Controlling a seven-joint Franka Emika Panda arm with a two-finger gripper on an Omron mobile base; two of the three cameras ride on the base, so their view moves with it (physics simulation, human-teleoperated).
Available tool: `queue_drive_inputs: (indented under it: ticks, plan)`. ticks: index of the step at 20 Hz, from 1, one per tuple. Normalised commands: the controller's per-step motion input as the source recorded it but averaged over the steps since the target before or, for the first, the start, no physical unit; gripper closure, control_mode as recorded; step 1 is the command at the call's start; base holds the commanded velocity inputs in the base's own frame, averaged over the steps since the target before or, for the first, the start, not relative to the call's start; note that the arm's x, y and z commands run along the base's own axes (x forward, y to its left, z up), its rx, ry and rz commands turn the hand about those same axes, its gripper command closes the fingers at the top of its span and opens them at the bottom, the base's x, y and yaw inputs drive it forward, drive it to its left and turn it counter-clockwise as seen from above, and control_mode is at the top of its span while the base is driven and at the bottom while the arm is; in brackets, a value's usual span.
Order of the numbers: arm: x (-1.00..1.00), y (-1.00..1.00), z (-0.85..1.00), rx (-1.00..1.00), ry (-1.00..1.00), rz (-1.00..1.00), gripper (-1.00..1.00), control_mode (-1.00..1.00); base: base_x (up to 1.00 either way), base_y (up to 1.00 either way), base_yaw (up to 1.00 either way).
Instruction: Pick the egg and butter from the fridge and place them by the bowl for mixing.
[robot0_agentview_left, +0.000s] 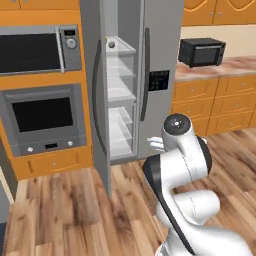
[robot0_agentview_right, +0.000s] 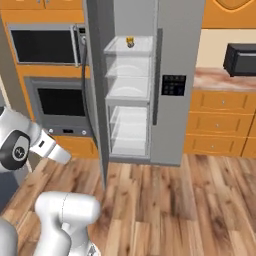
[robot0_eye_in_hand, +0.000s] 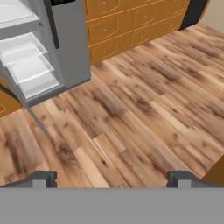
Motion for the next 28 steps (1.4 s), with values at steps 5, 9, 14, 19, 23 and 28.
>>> queue_drive_inputs:
  ticks: [5, 9, 14, 19, 23, 28]
  plan:
    - [0.00, 0.00, 0.00, 0.00, 0.00, 0.00, -1.00, 1.00, 1.00, -0.51, -0.13]
    - [0.00, 0.00, 0.00, 0.00, 0.00, 0.00, -1.00, 1.00, 1.00, -0.03, -0.11]
    - [0.00, 0.00, 0.00, 0.00, 0.00, 0.00, -1.00, 1.00, 0.85, -0.18, 0.07]
    - [0.00, 0.00, 0.00, 0.00, 0.00, 0.00, -1.00, 1.00, 0.53, -0.27, 0.06]
    - [0.00, 0.00, 0.00, 0.00, 0.00, 0.00, -1.00, 1.00, 0.43, -0.12, 0.11]
    - [0.00, 0.00, 0.00, 0.00, 0.00, 0.00, -1.00, 1.00, 0.02, -0.44, 0.02]
